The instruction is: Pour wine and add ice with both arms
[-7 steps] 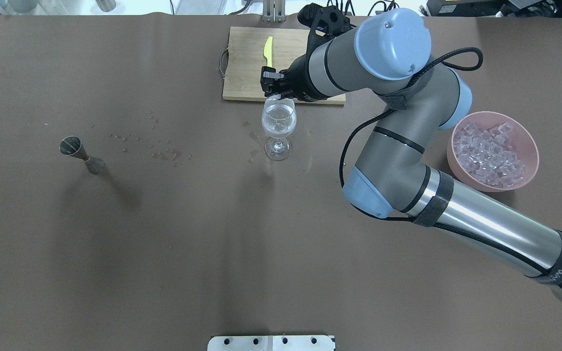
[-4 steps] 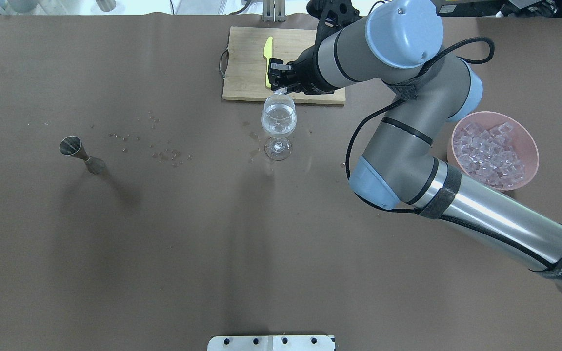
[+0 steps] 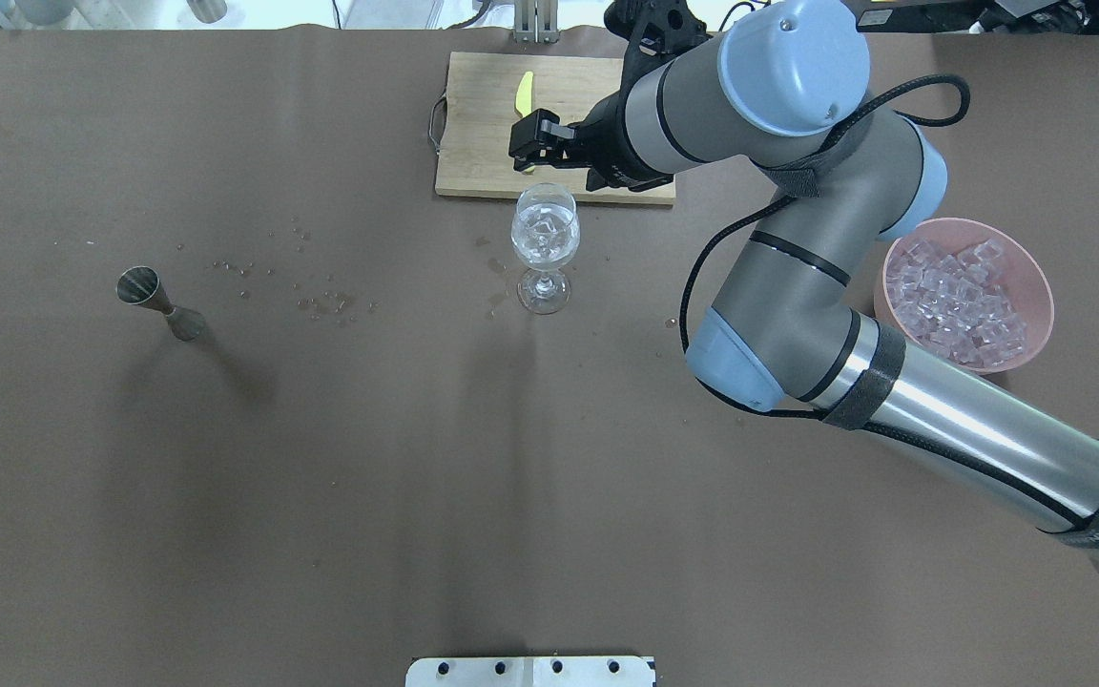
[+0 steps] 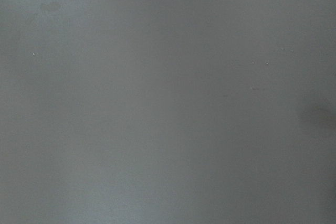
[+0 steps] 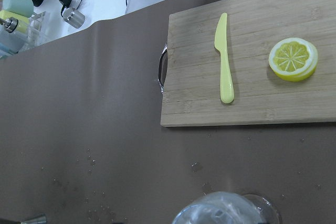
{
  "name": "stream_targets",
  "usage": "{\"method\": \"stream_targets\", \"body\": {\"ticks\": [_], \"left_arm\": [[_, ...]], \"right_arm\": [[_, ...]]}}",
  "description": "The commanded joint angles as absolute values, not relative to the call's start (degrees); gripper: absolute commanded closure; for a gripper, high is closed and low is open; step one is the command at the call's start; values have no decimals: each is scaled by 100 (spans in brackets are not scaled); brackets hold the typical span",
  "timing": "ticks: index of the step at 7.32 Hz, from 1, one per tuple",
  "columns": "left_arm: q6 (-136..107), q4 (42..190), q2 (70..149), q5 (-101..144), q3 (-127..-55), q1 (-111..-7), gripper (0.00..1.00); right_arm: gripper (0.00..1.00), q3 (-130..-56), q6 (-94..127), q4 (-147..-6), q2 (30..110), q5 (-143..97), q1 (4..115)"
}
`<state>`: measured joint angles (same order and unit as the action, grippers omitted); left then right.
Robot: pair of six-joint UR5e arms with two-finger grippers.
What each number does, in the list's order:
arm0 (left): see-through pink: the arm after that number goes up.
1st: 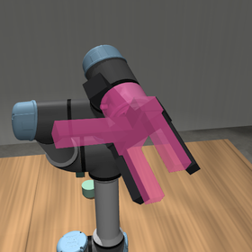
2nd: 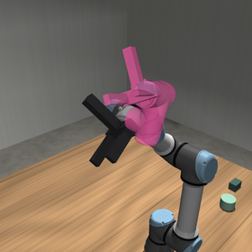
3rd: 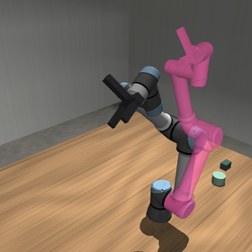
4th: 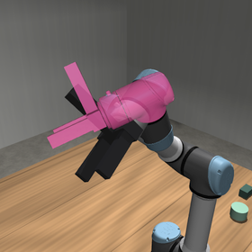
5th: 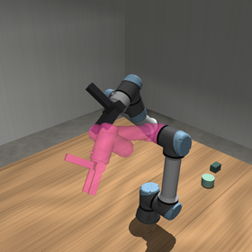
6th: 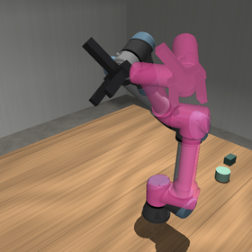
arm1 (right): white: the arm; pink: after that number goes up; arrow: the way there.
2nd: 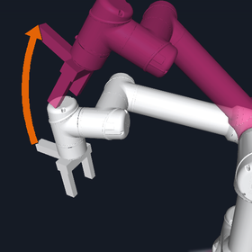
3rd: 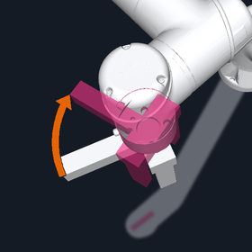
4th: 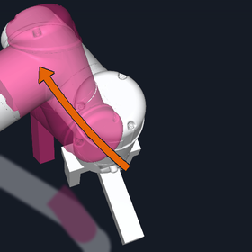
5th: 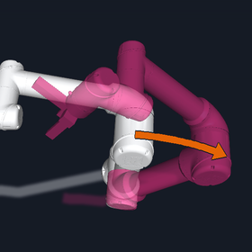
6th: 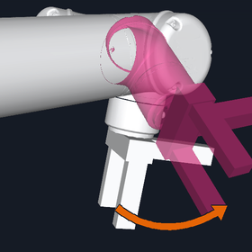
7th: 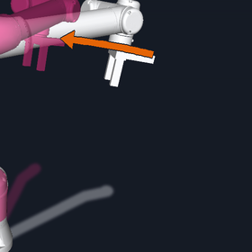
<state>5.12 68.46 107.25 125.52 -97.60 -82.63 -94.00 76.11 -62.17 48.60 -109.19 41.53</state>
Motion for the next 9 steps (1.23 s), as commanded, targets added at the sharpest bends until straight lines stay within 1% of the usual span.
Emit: {"method": "stream_targets", "body": {"ticks": [1, 2, 3, 4, 5, 6, 7, 8, 9], "left_arm": [[571, 6855, 10731, 12551, -9756, -8305, 2], [771, 7021, 10705, 12568, -9686, -8506, 2], [1470, 7109, 10522, 12568, -9581, -8647, 2], [1485, 7319, 10494, 12560, -9502, -8709, 2], [1190, 7678, 10572, 12542, -9240, -8945, 2], [482, 7725, 10652, 12533, -8985, -8982, 2], [518, 7943, 10557, 12559, -9000, -9069, 2], [597, 8346, 10373, 12568, -8991, -9105, 2], [606, 8419, 10328, 12560, -8913, -9105, 2]], "right_arm": [[0, -9657, 7533, -6632, 4965, -11212, 4323], [0, -9929, 6880, -7288, 5114, -11737, 4681], [0, -10288, 6038, -8121, 5376, -12186, 5102], [0, -10475, 5255, -8661, 5683, -12599, 5568], [0, -10459, 4621, -8944, 6026, -13099, 6068], [0, -10355, 3753, -9217, 6447, -13235, 6500], [0, -10180, 2639, -9881, 6643, -13202, 6913], [0, -9873, 1636, -10601, 6723, -13062, 7213], [0, -9444, 930, -10800, 6793, -12869, 7442]]}}
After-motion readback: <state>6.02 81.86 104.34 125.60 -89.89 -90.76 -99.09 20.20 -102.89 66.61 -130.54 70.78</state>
